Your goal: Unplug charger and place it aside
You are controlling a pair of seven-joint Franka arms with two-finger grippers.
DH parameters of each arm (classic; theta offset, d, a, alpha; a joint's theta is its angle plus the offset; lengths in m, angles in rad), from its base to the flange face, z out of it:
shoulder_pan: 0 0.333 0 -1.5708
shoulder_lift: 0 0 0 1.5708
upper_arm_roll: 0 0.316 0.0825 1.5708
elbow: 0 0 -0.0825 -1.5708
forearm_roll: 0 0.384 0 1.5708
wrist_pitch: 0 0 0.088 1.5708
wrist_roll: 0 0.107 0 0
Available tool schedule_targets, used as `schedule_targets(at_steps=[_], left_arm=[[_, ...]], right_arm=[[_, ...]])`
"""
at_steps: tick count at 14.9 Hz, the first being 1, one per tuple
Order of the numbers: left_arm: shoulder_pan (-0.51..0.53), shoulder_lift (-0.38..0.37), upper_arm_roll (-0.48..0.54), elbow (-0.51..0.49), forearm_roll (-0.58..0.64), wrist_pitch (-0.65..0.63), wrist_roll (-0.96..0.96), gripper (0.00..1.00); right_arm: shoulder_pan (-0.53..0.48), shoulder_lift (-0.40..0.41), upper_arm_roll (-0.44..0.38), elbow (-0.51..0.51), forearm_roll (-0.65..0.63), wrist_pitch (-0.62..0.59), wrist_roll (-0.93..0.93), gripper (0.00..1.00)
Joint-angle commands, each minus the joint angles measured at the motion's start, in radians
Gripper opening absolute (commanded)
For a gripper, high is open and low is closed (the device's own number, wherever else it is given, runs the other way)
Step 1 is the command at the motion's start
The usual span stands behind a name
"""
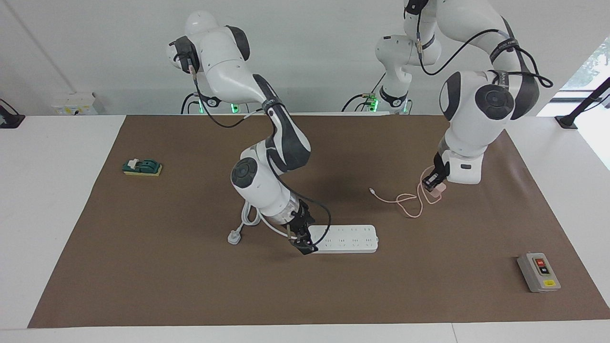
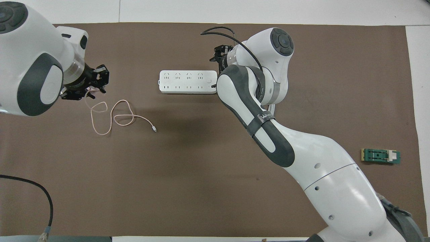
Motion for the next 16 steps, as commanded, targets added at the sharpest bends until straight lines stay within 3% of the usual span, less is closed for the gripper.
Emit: schedule_targets(at_steps=[1, 4, 8, 11, 16], left_arm=[[0.094, -0.139, -0.008, -0.154, 0.009, 0.019, 0.333, 0.0], [0.146, -0.166, -0.008, -0.212, -0.023, 0.043, 0.521, 0.0], [0.171, -0.265, -0.008, -0.461, -0.134, 0.219, 0.673, 0.0], [0.105, -0.337, -0.011, -0.623, -0.135, 0.31, 0.691, 0.0], [0.045, -0.409, -0.014, -0.78, -0.135, 0.356, 0.693, 0.0]], right_arm=[[-0.011, -0.13, -0.008, -0.12, -0.052, -0.019, -0.05, 1.0], [-0.06, -0.204, -0.01, -0.122, -0.072, -0.152, -0.053, 1.0], [-0.075, -0.277, -0.01, -0.123, -0.17, -0.197, -0.086, 1.0], [-0.092, -0.331, -0.014, -0.126, -0.216, -0.286, -0.368, 1.0], [-0.164, -0.422, -0.016, -0.129, -0.372, -0.49, -0.756, 1.0]])
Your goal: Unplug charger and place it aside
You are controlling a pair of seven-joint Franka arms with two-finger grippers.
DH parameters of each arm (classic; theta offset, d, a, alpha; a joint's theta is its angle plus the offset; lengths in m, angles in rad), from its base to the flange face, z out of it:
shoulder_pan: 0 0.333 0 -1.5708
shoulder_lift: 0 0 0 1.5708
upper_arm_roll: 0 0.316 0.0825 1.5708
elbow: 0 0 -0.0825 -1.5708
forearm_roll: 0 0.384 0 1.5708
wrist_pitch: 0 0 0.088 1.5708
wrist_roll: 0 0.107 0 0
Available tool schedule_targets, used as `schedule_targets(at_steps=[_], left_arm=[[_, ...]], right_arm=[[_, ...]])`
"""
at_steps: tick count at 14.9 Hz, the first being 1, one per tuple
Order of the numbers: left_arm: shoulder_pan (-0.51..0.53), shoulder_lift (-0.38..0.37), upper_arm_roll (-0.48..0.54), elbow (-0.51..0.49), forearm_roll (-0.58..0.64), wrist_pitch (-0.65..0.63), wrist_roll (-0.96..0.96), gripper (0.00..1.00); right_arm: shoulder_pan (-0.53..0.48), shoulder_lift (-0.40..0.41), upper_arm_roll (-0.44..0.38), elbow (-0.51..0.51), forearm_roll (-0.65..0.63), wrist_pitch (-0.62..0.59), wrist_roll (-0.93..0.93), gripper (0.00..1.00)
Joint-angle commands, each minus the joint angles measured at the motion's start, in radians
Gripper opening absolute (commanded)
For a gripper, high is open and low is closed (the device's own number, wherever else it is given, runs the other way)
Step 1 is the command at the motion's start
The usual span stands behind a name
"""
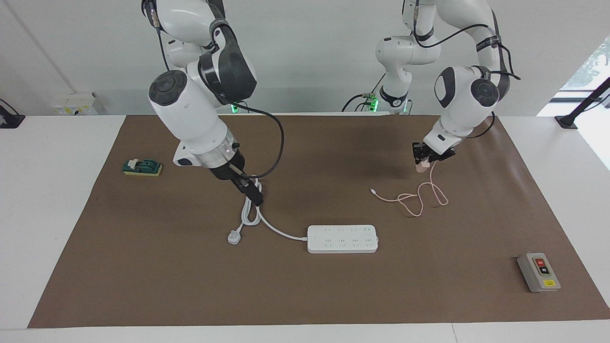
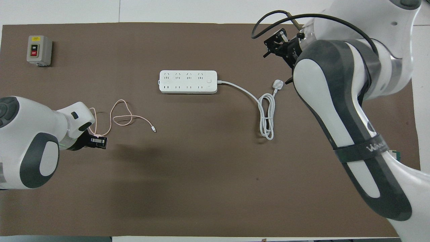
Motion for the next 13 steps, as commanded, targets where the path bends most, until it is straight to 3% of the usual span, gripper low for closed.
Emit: schedule_targets(at_steps=[1, 3, 5, 8, 9, 11, 13], left_arm=[[-0.018, -0.086, 0.011, -0.135, -0.01, 0.098, 0.018, 0.0], [-0.015, -0.1, 0.011, -0.184, -0.01, 0.155, 0.033, 0.0], [-0.006, -0.091, 0.014, -0.186, -0.01, 0.162, 0.059, 0.0], [0.036, -0.074, 0.014, -0.198, -0.01, 0.215, 0.108, 0.0], [0.046, -0.068, 0.016, -0.206, -0.01, 0.226, 0.108, 0.04], [0.085, -0.063, 0.016, -0.21, -0.01, 0.225, 0.111, 0.57], [0.12, -0.068, 0.016, -0.222, -0.01, 0.221, 0.117, 0.79]], right_arm=[[-0.025, -0.065, 0.006, -0.045, -0.122, -0.079, -0.214, 1.0], [-0.028, -0.101, 0.008, -0.047, -0.241, -0.14, -0.444, 1.0], [-0.042, -0.147, 0.006, -0.047, -0.274, -0.192, -0.634, 1.0], [-0.086, -0.195, 0.009, -0.059, -0.283, -0.28, -0.762, 1.0], [-0.085, -0.219, 0.012, -0.095, -0.283, -0.294, -0.787, 1.0], [-0.092, -0.258, 0.031, -0.145, -0.285, -0.289, -0.792, 1.0], [-0.141, -0.292, 0.069, -0.189, -0.279, -0.282, -0.795, 1.0]])
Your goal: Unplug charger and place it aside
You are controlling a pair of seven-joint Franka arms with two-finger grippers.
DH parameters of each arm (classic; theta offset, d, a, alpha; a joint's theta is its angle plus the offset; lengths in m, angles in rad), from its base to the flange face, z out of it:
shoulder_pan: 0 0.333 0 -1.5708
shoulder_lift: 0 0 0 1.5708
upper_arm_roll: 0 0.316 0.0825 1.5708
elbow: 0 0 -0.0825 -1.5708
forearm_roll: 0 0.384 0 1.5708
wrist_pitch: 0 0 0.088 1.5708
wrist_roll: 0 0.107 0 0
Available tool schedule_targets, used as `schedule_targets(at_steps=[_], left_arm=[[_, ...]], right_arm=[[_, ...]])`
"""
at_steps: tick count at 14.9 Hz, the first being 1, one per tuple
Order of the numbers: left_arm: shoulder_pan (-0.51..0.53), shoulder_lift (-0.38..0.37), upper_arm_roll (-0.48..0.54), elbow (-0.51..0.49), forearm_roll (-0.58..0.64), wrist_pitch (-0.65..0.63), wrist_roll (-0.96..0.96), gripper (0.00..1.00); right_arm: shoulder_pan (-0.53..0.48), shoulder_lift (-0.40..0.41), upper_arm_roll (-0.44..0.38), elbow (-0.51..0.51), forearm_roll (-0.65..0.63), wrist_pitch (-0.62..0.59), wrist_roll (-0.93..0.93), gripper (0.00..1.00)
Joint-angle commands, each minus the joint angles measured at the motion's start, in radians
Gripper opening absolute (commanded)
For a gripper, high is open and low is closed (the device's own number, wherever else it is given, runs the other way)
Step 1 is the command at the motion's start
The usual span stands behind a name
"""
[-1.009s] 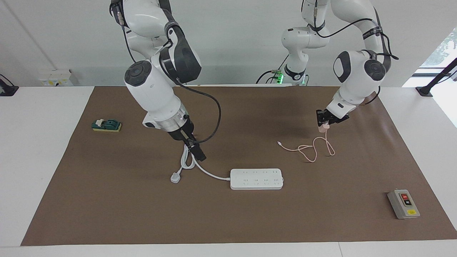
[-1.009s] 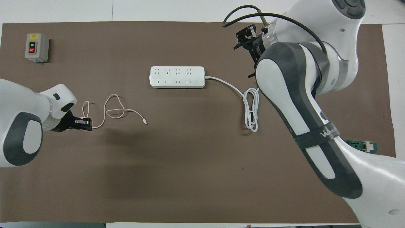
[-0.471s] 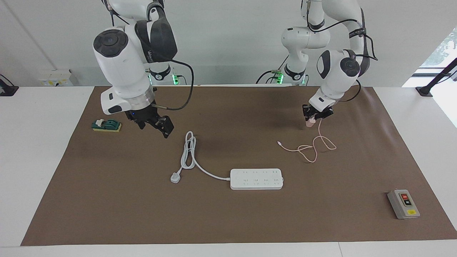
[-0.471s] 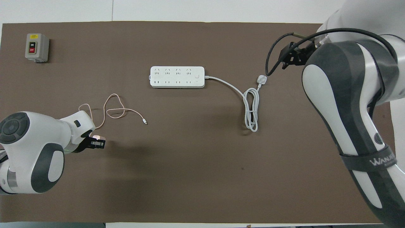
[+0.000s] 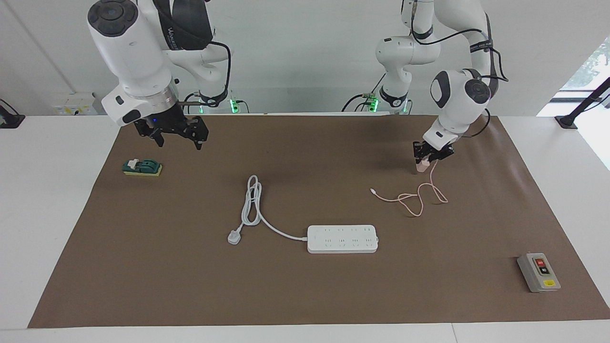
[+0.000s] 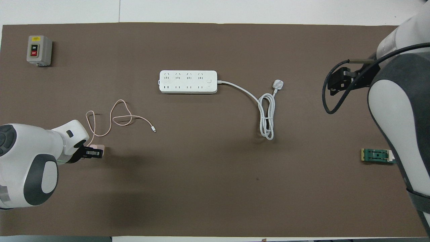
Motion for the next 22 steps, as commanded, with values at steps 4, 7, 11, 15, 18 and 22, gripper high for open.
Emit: schedule_targets(at_steps=[4, 7, 11, 15, 18, 22], left_arm=[[0.119, -0.008, -0.002, -0.014, -0.01, 0.023, 0.117, 1.0], [0.133, 0.023, -0.002, 0.059, -0.01, 0.014, 0.108, 1.0], [0.136, 0.04, -0.001, 0.2, -0.01, -0.096, 0.096, 1.0], [0.145, 0.031, -0.001, 0.38, -0.003, -0.274, -0.033, 1.0], [0.145, 0.021, -0.001, 0.536, 0.0, -0.475, -0.102, 1.0], [0.131, 0.029, -0.007, 0.646, 0.001, -0.627, -0.179, 1.0]], right_arm=[[-0.084, -0.155, 0.056, -0.249, -0.003, 0.115, -0.026, 1.0], [-0.116, -0.115, 0.059, -0.22, 0.009, 0.138, -0.049, 1.0], [-0.137, -0.104, 0.059, -0.203, 0.014, 0.11, -0.098, 1.0], [-0.127, -0.12, 0.052, -0.21, 0.015, 0.103, -0.092, 1.0], [-0.124, -0.132, 0.052, -0.218, 0.017, 0.089, -0.071, 1.0], [-0.12, -0.129, 0.052, -0.217, 0.018, 0.101, -0.012, 1.0]])
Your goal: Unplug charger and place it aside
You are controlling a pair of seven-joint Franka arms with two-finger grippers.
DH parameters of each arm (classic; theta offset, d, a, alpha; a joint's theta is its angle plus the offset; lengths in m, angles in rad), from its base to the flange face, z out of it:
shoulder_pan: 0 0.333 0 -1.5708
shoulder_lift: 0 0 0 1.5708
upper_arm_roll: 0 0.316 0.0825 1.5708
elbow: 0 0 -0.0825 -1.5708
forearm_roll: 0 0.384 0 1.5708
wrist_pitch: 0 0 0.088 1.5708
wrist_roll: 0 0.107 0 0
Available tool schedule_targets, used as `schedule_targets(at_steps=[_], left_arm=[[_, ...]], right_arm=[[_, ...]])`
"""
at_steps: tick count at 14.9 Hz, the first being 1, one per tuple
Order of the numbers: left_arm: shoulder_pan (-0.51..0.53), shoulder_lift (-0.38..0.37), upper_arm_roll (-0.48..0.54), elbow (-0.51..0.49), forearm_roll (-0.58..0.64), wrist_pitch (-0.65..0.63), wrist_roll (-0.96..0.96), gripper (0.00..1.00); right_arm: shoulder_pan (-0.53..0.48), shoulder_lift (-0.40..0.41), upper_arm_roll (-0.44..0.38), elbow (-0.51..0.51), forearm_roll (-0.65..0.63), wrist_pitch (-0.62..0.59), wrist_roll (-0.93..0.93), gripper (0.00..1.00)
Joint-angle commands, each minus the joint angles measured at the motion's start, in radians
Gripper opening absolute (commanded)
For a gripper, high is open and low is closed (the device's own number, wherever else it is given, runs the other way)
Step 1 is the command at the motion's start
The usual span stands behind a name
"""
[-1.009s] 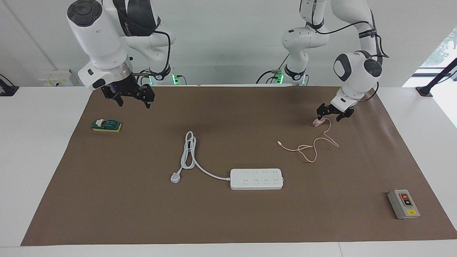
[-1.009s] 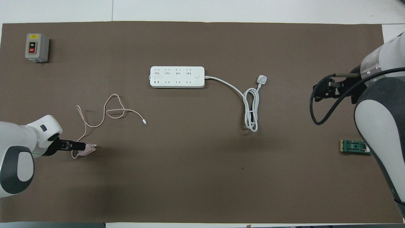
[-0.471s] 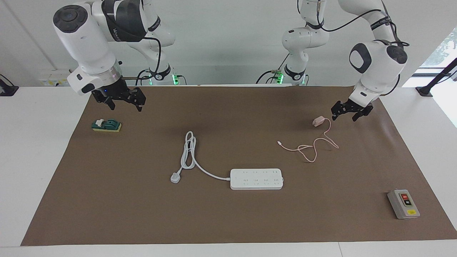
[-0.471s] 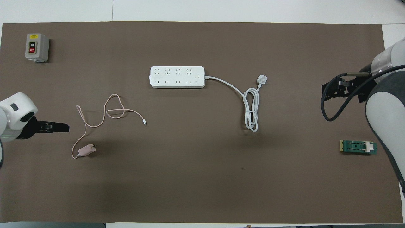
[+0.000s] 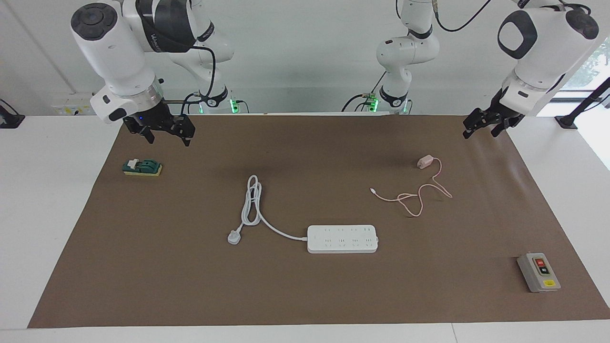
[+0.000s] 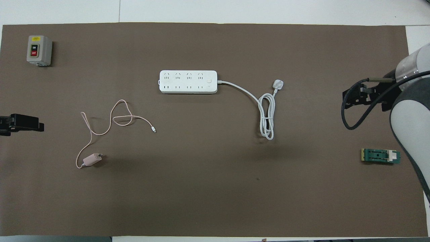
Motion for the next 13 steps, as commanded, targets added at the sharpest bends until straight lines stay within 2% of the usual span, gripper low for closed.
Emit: schedule_targets(at_steps=[1, 4, 7, 8, 9, 10, 13], left_arm=[[-0.006, 0.024, -0.007, 0.058, 0.002, -0.069, -0.06, 1.0], [-0.01, 0.044, -0.013, 0.116, 0.023, -0.104, -0.063, 1.0], [-0.045, 0.137, -0.016, 0.321, 0.098, -0.265, -0.073, 1.0], [-0.044, 0.157, -0.016, 0.371, 0.095, -0.281, -0.073, 1.0], [-0.044, 0.167, -0.016, 0.379, 0.094, -0.258, -0.073, 1.0], [-0.045, 0.167, -0.018, 0.379, 0.094, -0.205, -0.074, 1.0], [-0.05, 0.164, -0.019, 0.353, 0.094, -0.157, -0.06, 1.0]], right_arm=[[-0.02, -0.015, 0.012, -0.016, 0.02, 0.008, 0.026, 1.0], [-0.039, -0.015, 0.01, -0.011, 0.023, -0.004, 0.023, 1.0], [-0.054, -0.015, -0.028, -0.013, 0.019, 0.013, -0.022, 1.0], [-0.053, -0.012, -0.033, -0.01, 0.009, 0.034, -0.146, 1.0], [-0.053, -0.009, -0.036, -0.007, 0.009, 0.035, -0.264, 1.0], [-0.057, -0.007, -0.039, -0.008, 0.009, 0.045, -0.276, 1.0], [-0.068, 0.002, -0.04, -0.005, 0.012, 0.088, -0.267, 1.0]])
